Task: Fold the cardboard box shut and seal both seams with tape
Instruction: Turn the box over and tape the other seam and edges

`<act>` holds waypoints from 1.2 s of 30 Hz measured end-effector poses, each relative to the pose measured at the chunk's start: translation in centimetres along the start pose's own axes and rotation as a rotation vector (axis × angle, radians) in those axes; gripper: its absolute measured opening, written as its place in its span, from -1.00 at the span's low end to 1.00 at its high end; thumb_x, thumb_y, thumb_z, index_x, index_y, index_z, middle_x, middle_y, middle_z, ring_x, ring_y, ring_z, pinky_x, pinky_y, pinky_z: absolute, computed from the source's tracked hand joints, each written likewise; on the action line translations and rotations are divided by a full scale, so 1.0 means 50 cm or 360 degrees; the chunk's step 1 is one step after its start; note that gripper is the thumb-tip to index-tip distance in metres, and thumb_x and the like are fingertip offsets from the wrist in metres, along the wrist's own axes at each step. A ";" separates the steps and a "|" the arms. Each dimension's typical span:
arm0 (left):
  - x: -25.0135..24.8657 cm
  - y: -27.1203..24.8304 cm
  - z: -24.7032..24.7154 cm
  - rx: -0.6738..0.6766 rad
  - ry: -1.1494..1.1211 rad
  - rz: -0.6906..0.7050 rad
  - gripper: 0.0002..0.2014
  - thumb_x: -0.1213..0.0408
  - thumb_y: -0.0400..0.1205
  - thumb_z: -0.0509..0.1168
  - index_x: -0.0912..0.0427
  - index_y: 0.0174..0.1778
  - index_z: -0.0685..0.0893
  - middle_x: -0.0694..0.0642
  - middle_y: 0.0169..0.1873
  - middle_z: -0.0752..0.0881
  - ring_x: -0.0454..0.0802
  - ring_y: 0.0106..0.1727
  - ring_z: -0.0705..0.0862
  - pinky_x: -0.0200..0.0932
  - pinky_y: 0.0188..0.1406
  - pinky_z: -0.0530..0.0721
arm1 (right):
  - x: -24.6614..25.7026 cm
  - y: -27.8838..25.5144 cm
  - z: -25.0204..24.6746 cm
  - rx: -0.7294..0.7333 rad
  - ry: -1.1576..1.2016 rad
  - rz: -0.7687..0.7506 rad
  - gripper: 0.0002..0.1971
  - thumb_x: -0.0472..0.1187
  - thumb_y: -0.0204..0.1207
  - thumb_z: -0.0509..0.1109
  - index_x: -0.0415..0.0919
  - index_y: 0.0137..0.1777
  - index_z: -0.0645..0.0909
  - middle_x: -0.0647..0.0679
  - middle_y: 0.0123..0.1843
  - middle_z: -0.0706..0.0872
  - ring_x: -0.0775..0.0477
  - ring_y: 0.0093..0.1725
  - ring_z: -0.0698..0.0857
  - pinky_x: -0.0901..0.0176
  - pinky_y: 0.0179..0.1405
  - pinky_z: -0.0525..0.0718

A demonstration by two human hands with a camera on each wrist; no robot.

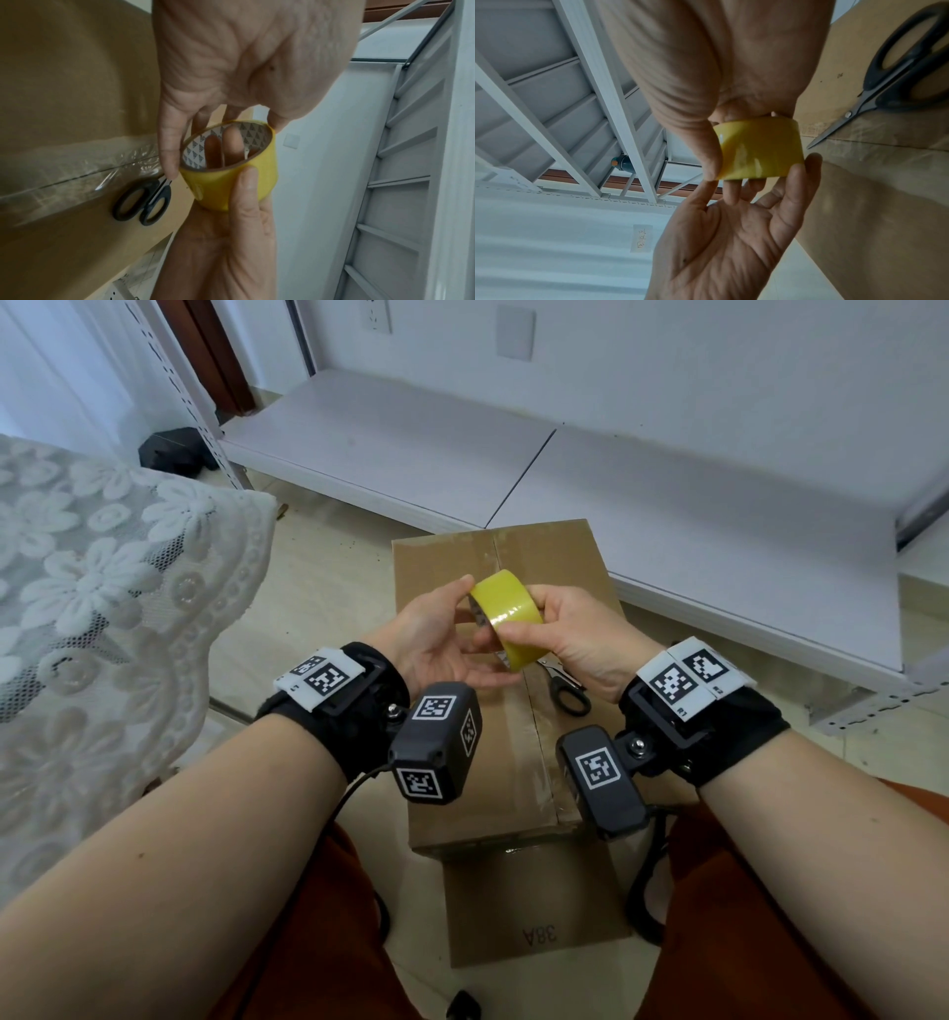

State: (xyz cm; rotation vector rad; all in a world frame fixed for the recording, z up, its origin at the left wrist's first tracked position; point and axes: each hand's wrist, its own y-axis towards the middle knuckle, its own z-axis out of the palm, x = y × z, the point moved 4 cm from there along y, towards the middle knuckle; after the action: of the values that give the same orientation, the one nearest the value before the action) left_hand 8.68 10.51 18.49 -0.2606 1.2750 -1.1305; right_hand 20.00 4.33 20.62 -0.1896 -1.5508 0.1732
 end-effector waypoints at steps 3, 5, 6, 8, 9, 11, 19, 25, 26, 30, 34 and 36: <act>-0.003 -0.008 0.007 0.0101 0.0069 0.0002 -0.45 -0.11 0.66 0.22 0.28 0.37 0.45 0.40 0.02 0.61 0.32 -0.01 0.70 0.28 -0.18 0.78 | 0.002 -0.002 0.001 -0.0058 -0.0034 -0.0020 -0.86 -0.26 0.60 0.33 -0.31 0.07 0.61 -0.14 -0.27 0.78 -0.05 -0.26 0.75 0.10 -0.13 0.71; -0.002 -0.014 0.015 0.0166 0.0099 0.0012 -0.43 -0.05 0.62 0.29 0.31 0.39 0.43 0.40 -0.04 0.61 0.30 -0.06 0.70 0.28 -0.12 0.77 | 0.003 -0.004 0.000 -0.0178 -0.0047 -0.0024 -0.73 -0.12 0.67 0.23 -0.35 0.04 0.61 -0.13 -0.37 0.74 -0.05 -0.37 0.71 0.09 -0.20 0.70; -0.001 -0.015 0.017 0.0179 0.0100 0.0016 -0.44 -0.01 0.63 0.31 0.32 0.39 0.42 0.39 -0.12 0.63 0.27 -0.13 0.71 0.28 -0.10 0.76 | 0.003 -0.005 -0.003 -0.0235 -0.0050 -0.0014 -0.65 -0.06 0.70 0.18 -0.38 0.06 0.61 -0.13 -0.41 0.72 -0.05 -0.41 0.69 0.12 -0.25 0.69; 0.001 -0.014 0.021 0.0186 0.0088 0.0017 -0.46 0.02 0.64 0.30 0.34 0.39 0.40 0.37 -0.20 0.63 0.22 -0.21 0.70 0.29 -0.09 0.75 | 0.002 -0.005 -0.008 -0.0293 -0.0039 0.0021 -0.54 0.00 0.72 0.10 -0.42 0.08 0.62 -0.13 -0.47 0.70 -0.06 -0.46 0.67 0.16 -0.32 0.68; 0.002 -0.013 0.022 0.0184 0.0084 0.0016 -0.47 0.02 0.65 0.28 0.34 0.38 0.39 0.36 -0.21 0.61 0.20 -0.21 0.67 0.30 -0.11 0.76 | 0.000 -0.003 -0.009 -0.0293 -0.0018 0.0043 -0.53 0.00 0.73 0.07 -0.43 0.07 0.62 -0.14 -0.47 0.70 -0.09 -0.46 0.67 0.14 -0.32 0.69; 0.004 -0.010 0.021 0.0160 0.0084 0.0019 -0.50 -0.01 0.68 0.24 0.33 0.34 0.40 0.32 -0.24 0.57 0.18 -0.22 0.62 0.31 -0.15 0.76 | -0.004 0.001 -0.009 -0.0265 0.0042 0.0084 -0.56 -0.04 0.74 0.06 -0.42 0.07 0.60 -0.20 -0.42 0.71 -0.15 -0.41 0.67 0.06 -0.27 0.68; 0.003 -0.006 0.012 0.0108 0.0017 -0.0018 -0.45 -0.11 0.72 0.06 0.28 0.42 0.41 0.42 -0.02 0.57 0.43 0.01 0.67 0.28 -0.21 0.76 | -0.001 0.003 -0.001 -0.0171 -0.0005 0.0005 -0.83 -0.28 0.66 0.23 -0.35 0.09 0.60 -0.22 -0.21 0.73 -0.09 -0.24 0.71 -0.01 -0.06 0.66; 0.008 -0.005 0.025 0.0137 0.0114 0.0089 -0.50 -0.07 0.73 0.10 0.23 0.44 0.40 0.40 -0.26 0.67 0.20 -0.42 0.75 0.30 -0.07 0.75 | -0.005 -0.004 -0.003 -0.0389 -0.0049 0.0079 -0.58 0.05 0.70 0.11 -0.30 0.02 0.64 -0.21 -0.35 0.71 -0.09 -0.40 0.69 0.09 -0.26 0.71; 0.008 -0.003 0.024 0.0129 0.0102 0.0090 -0.50 -0.07 0.73 0.10 0.23 0.45 0.39 0.40 -0.29 0.67 0.20 -0.44 0.75 0.31 -0.07 0.75 | -0.005 -0.003 -0.006 -0.0406 -0.0035 0.0082 -0.56 0.04 0.71 0.10 -0.34 0.04 0.63 -0.22 -0.34 0.71 -0.08 -0.41 0.69 0.09 -0.27 0.71; 0.009 0.005 0.017 0.0109 -0.0046 0.0031 -0.48 -0.08 0.74 0.06 0.20 0.50 0.34 0.44 -0.24 0.60 0.30 -0.40 0.74 0.38 -0.13 0.72 | -0.003 0.000 -0.005 -0.0317 0.0067 0.0060 -0.64 -0.12 0.74 0.09 -0.39 0.16 0.59 -0.25 -0.27 0.71 -0.05 -0.36 0.70 0.14 -0.29 0.70; 0.013 0.009 0.010 0.0114 -0.0164 -0.0070 -0.45 -0.11 0.75 -0.03 0.25 0.48 0.36 0.61 0.18 0.55 0.63 0.07 0.62 0.28 -0.30 0.78 | 0.007 0.001 -0.007 -0.0260 -0.0049 -0.0031 -0.77 -0.27 0.69 0.17 -0.28 -0.12 0.61 -0.12 -0.25 0.64 0.13 -0.34 0.64 0.32 -0.32 0.59; 0.016 0.010 0.011 0.0118 -0.0218 -0.0105 -0.45 -0.12 0.75 -0.06 0.25 0.46 0.36 0.64 0.23 0.51 0.69 0.06 0.60 0.22 -0.37 0.79 | 0.007 0.001 -0.007 -0.0306 -0.0143 -0.0034 -0.81 -0.27 0.67 0.22 -0.23 -0.13 0.62 -0.09 -0.21 0.62 0.07 -0.21 0.57 0.23 -0.17 0.51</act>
State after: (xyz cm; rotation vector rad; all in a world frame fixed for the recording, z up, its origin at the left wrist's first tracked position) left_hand 9.30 9.93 17.83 -0.3210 1.1086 -1.1931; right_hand 20.33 4.45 20.92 -0.3205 -1.6587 0.0154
